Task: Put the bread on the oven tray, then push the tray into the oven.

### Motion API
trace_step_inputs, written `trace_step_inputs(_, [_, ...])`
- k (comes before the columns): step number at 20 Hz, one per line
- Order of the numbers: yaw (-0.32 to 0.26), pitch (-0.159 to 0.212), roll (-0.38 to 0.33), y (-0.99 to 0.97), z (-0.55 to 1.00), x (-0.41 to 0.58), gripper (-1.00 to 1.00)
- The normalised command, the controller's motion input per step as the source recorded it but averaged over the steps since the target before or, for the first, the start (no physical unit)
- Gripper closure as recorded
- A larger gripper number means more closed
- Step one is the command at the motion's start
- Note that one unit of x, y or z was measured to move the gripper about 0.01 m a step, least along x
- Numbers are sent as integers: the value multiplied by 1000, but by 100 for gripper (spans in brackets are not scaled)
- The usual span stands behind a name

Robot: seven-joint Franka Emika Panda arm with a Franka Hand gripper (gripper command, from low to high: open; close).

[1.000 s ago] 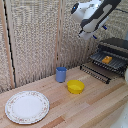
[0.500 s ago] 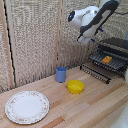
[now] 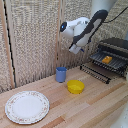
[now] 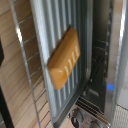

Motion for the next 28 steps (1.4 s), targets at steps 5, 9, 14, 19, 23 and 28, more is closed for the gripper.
trace_step_inputs(5, [-4,207,-199,-53,-327,-261,-100])
trace_step_inputs(9, [66,111,-164,-333,-111,-281,-100])
trace_step_inputs(14, [147,122,-174,-386,-110,-176,-100])
trace_step_inputs(19, [203,137,-101,-378,-68,-101,-100])
trace_step_inputs(23, [200,147,-54,-414,-135,-87,-100])
trace_step_inputs(28, [219,89,-40,-403,-10,-151,-100])
